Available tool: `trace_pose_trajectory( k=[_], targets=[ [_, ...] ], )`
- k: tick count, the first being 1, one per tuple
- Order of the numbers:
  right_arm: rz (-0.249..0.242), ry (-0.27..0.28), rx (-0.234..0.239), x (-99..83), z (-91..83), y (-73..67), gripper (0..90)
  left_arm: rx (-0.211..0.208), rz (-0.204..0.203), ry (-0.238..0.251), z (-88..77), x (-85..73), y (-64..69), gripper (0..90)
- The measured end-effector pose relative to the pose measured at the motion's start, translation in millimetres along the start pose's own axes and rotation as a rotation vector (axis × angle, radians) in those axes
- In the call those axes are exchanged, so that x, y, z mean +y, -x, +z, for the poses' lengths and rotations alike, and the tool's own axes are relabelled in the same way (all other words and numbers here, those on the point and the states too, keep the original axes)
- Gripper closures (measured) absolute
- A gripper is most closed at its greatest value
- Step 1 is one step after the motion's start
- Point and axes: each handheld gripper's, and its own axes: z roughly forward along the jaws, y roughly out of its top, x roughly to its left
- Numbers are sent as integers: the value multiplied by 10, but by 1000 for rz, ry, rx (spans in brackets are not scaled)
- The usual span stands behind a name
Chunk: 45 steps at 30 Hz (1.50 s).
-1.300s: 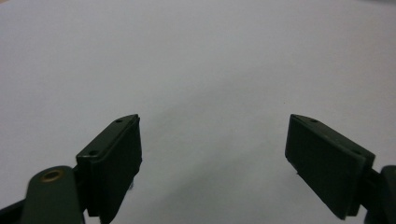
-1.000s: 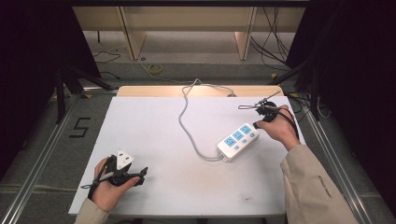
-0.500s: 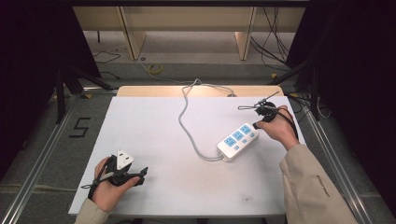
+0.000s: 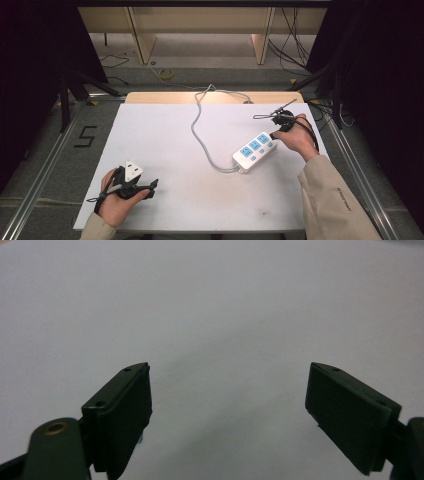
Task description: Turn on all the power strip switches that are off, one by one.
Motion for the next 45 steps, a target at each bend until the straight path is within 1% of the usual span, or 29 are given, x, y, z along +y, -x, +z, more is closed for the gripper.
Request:
trace_pose_trajectory(
  k=[10,25,45],
  targets=[
    [-5,-22,8,-17,70,-24,900,0,1,-2,1,1,2,185],
    [-16,-40,12,-16,105,-53,900,-2,3,-1,3,1,4,185],
    [-24,-50,19,0,111,-73,900,-3,1,-2,4,3,4,185]
  ],
)
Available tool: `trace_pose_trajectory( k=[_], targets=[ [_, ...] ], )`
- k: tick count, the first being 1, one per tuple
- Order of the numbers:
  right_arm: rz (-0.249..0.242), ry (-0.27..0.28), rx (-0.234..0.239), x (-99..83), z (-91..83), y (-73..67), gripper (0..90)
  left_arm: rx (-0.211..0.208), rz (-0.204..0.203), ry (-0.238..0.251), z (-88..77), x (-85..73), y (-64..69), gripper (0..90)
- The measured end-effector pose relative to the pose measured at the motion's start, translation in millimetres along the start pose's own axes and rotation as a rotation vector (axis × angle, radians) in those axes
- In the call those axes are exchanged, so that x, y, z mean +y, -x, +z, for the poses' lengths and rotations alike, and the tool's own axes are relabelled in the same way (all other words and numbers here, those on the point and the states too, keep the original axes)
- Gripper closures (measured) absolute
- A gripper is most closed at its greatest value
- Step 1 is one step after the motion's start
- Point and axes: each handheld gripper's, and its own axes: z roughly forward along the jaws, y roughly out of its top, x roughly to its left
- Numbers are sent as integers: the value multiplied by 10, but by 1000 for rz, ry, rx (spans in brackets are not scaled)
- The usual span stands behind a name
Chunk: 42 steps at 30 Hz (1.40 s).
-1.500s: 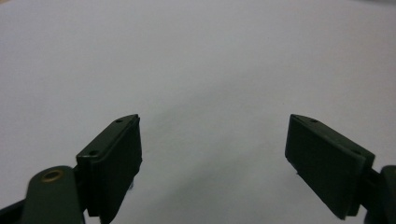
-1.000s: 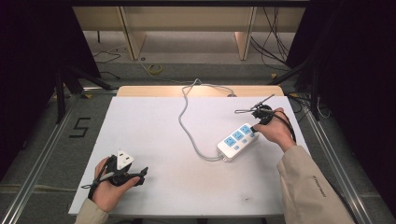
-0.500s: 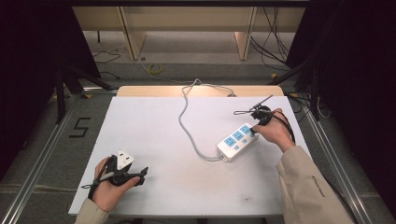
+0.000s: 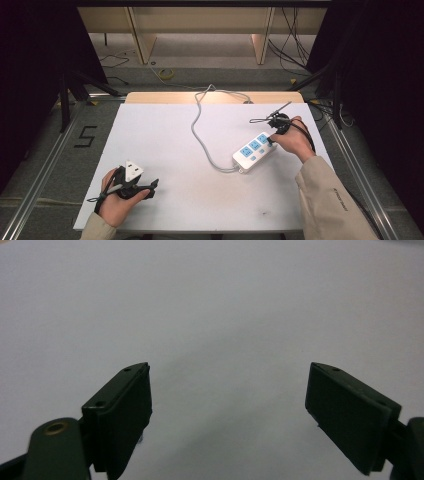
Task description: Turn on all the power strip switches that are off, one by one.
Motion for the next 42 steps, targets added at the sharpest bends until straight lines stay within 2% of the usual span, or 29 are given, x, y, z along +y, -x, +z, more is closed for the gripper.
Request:
trace_pose_trajectory(
  k=[34,42],
  targets=[
    [6,-15,12,-5,33,-7,900,2,0,3,9,0,6,185],
    [6,-17,-2,-6,41,-33,900,3,4,4,4,5,9,185]
  ],
)
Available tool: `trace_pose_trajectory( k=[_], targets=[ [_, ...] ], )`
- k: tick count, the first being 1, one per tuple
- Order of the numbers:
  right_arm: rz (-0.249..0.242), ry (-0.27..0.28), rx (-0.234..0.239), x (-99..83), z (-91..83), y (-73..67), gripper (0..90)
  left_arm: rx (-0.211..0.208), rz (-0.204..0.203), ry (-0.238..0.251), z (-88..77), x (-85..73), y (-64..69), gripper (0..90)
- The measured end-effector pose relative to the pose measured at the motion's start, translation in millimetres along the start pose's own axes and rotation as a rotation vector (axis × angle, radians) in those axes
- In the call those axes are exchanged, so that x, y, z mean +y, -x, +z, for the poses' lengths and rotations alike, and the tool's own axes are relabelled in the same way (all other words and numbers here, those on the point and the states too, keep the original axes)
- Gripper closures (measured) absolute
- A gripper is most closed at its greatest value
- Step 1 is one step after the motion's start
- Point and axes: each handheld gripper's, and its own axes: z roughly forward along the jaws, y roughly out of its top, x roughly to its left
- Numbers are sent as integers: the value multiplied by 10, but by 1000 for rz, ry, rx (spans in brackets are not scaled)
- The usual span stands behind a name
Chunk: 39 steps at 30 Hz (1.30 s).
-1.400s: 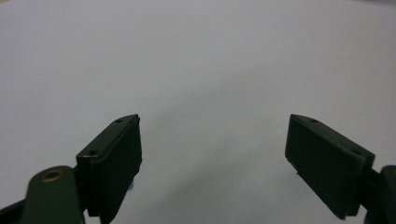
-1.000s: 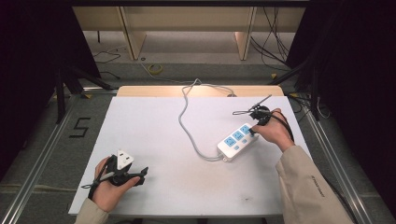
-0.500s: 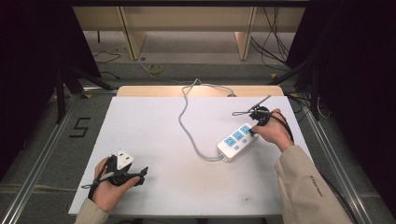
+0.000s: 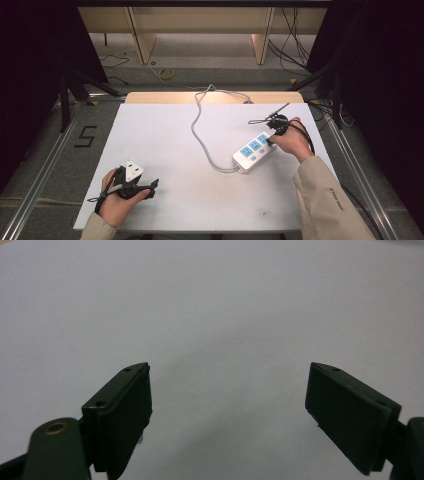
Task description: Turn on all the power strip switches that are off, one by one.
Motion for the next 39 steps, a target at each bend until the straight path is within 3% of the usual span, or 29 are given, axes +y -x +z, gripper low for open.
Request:
trace_pose_trajectory(
  k=[10,12,18,26,39],
  targets=[
    [13,36,7,-57,-31,25,900,-1,-9,-2,4,-6,-11,187],
    [24,90,15,-89,-81,34,900,-2,-7,-2,5,-6,-9,187],
    [26,148,23,-123,-164,16,860,-1,-6,0,4,-5,-4,187],
    [13,223,38,-213,-207,-64,803,-2,-5,-4,11,-8,2,188],
    [-21,289,52,-283,-283,-212,734,-2,-8,-3,10,-11,4,187]
  ],
)
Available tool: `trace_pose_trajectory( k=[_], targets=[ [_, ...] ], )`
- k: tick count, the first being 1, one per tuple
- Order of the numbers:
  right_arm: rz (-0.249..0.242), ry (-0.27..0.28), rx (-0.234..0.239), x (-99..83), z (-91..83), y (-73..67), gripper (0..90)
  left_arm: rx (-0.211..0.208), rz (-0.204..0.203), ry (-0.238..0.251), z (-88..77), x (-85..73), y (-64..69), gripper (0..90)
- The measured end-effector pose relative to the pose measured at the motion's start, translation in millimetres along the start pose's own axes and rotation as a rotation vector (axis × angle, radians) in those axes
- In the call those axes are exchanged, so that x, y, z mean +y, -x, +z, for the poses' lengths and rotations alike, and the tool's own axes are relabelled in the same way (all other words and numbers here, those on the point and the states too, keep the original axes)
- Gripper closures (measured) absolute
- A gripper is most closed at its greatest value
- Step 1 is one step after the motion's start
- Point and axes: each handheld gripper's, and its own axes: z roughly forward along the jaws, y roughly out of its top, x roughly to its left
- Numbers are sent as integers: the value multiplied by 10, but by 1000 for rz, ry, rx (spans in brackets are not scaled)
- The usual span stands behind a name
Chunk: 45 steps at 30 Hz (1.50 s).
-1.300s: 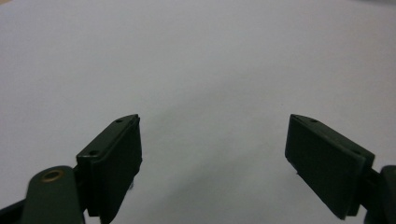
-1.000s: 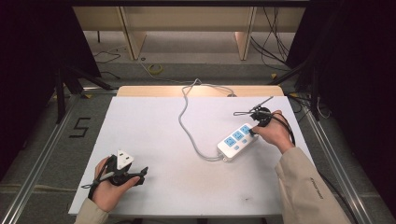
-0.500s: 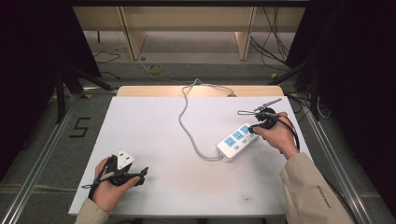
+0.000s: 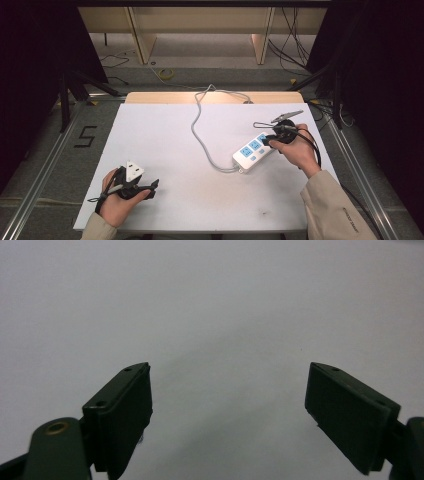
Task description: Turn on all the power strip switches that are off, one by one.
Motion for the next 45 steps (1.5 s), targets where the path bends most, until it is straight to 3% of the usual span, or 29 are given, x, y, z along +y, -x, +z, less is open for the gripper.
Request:
trace_pose_trajectory(
  k=[11,45],
  targets=[
    [-3,30,6,-105,-17,-82,684,1,1,-1,-3,0,-3,188],
    [-75,133,37,-374,-142,-422,545,2,4,-2,-13,1,-2,188]
  ],
)
